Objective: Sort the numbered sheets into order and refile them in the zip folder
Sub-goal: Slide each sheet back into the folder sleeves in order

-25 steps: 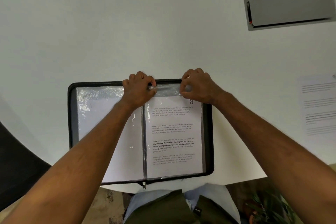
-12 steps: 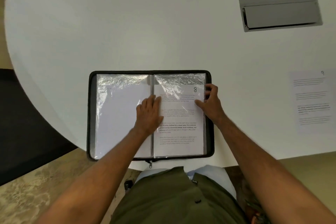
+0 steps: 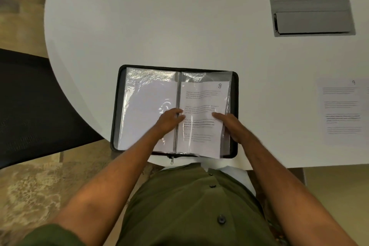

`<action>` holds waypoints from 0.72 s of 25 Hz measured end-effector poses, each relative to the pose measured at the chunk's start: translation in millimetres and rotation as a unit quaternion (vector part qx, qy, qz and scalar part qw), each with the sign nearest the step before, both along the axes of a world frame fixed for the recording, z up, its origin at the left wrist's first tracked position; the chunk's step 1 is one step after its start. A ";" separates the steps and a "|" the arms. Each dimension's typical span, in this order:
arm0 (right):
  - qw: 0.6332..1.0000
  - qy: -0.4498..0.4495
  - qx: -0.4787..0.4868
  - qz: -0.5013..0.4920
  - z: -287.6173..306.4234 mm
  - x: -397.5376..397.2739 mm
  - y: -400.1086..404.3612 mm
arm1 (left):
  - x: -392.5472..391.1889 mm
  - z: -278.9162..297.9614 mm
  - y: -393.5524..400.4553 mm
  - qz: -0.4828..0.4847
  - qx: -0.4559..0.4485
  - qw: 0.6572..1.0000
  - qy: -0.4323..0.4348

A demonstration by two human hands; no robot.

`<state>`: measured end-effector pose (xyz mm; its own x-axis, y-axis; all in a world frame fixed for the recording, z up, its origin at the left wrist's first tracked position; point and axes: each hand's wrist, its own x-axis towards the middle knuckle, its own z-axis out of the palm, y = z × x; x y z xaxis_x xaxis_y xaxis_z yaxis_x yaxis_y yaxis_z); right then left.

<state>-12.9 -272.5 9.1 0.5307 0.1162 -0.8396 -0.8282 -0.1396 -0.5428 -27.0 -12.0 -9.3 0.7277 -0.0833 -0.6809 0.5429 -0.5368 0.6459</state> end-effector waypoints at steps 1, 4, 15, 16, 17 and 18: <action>1.000 -0.004 0.026 -0.007 5.0 0.0 8.4 | 1.9 4.6 3.4 0.043 -0.041 0.998 0.026; 0.993 -0.022 0.118 -0.001 22.4 -0.4 45.6 | 6.5 17.2 15.0 0.126 -0.112 0.981 0.091; 0.969 -0.058 0.114 0.210 13.2 -3.6 156.0 | -10.8 26.4 73.1 0.270 -0.165 0.943 0.104; 0.968 -0.057 0.109 0.218 11.6 -4.5 160.4 | -12.5 25.7 79.0 0.278 -0.161 0.941 0.108; 0.966 -0.056 0.111 0.225 8.4 -5.8 164.6 | -14.8 25.0 85.6 0.286 -0.154 0.939 0.110; 0.962 -0.055 0.114 0.240 7.0 -7.9 168.2 | -17.4 22.9 92.0 0.296 -0.147 0.937 0.114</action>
<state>-20.7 -104.3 16.1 0.4544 0.5448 -0.7048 -0.6327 -0.3595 -0.6859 -44.4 80.0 13.6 0.5446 0.0806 -0.8348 0.8307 0.0850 0.5501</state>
